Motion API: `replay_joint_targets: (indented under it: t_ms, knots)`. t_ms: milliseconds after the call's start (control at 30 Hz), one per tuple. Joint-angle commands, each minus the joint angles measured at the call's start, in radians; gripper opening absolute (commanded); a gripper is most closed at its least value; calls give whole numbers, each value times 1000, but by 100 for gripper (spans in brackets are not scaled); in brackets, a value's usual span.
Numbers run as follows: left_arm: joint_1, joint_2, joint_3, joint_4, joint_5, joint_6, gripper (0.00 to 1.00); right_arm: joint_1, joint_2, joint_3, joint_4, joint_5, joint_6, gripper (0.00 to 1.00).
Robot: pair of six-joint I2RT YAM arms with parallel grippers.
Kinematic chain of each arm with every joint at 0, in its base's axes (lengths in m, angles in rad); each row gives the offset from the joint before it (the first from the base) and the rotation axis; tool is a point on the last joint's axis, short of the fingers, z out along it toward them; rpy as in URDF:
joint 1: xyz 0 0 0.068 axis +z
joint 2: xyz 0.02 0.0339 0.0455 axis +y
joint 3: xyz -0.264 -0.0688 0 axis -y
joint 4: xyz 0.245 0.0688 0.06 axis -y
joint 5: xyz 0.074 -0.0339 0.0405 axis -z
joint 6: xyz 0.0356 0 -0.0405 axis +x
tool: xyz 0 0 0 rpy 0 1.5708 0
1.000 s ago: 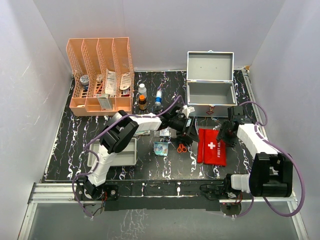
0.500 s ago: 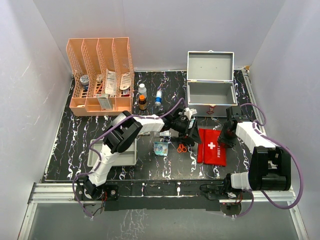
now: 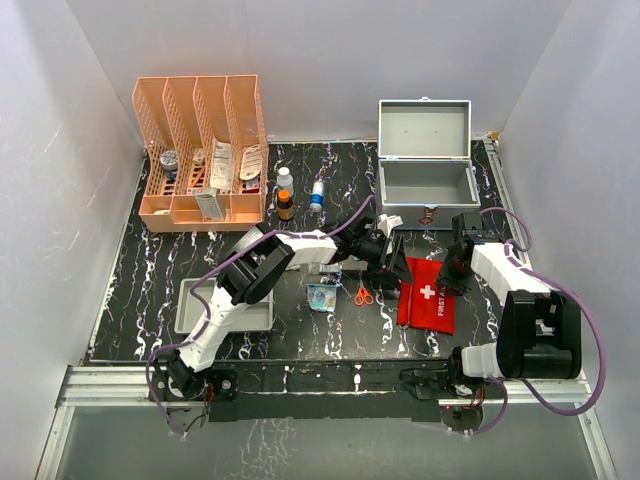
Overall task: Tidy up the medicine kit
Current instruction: Pick up the medicine pouch from the center of the board.
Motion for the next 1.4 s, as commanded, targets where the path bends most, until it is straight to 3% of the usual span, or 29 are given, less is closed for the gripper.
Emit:
replay_joint_targets:
  t_ms: [0,267,533,700,1067,1367]
  knots:
    - [-9,11,-26,-30,-12,-7,69,-2,3,33,22,0,14,22]
    - [-50,-40,-111,-54,-129,0,68,-2,7,29,24,-9,16,18]
    - [-105,-11,-42,-268,-356,81,68,-1,-11,29,23,-6,16,17]
    - [-109,17,-24,-418,-520,97,58,-2,-29,29,23,-5,17,17]
    - [-124,65,10,-494,-594,83,56,-2,-34,28,23,2,23,17]
    - [-138,131,69,-617,-708,89,35,-1,-40,28,19,12,29,17]
